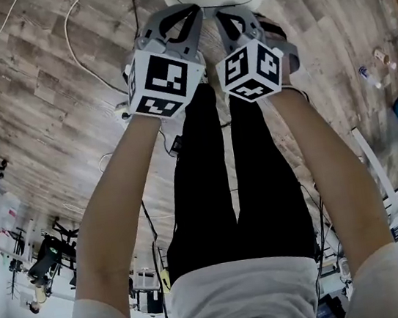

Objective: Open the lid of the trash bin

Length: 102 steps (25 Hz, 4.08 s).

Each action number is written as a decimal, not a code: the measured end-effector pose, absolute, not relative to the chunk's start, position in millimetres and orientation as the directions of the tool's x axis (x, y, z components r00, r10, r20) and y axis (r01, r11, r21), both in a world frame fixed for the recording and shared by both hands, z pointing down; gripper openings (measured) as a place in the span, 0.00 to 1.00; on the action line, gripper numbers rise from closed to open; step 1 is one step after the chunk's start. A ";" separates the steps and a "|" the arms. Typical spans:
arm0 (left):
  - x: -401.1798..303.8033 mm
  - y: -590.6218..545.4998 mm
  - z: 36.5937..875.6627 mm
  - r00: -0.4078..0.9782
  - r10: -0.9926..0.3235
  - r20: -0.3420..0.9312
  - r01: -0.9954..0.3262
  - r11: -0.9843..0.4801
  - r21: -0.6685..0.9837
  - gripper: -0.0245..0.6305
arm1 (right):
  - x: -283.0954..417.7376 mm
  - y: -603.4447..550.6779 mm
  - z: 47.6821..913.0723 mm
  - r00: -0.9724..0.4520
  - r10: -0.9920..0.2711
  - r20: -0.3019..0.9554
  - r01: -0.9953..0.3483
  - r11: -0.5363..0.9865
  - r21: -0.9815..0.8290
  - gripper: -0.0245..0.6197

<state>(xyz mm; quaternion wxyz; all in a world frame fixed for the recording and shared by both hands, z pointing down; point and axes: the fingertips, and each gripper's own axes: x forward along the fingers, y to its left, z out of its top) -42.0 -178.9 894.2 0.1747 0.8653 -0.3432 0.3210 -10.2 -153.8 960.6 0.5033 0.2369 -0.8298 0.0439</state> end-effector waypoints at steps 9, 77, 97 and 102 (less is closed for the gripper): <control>-41.1 -185.6 892.9 0.560 -0.496 0.663 -0.715 -0.694 0.084 0.07 | -10.9 -150.3 974.6 -0.347 -0.326 0.880 -0.421 0.892 0.164 0.04; -25.4 -142.8 250.5 0.635 -0.760 0.138 -0.773 -0.628 0.097 0.07 | 50.1 -161.2 263.8 -0.645 -0.729 0.228 -0.754 0.657 -0.033 0.05; -17.5 -100.1 149.1 0.635 -0.772 0.036 -0.773 -0.634 0.036 0.07 | 59.9 -111.0 151.3 -0.700 -0.705 0.116 -0.708 0.706 0.014 0.05; -19.9 -98.4 130.9 0.633 -0.774 0.003 -0.774 -0.633 0.017 0.07 | 59.6 -106.5 133.6 -0.700 -0.708 0.091 -0.709 0.705 0.027 0.05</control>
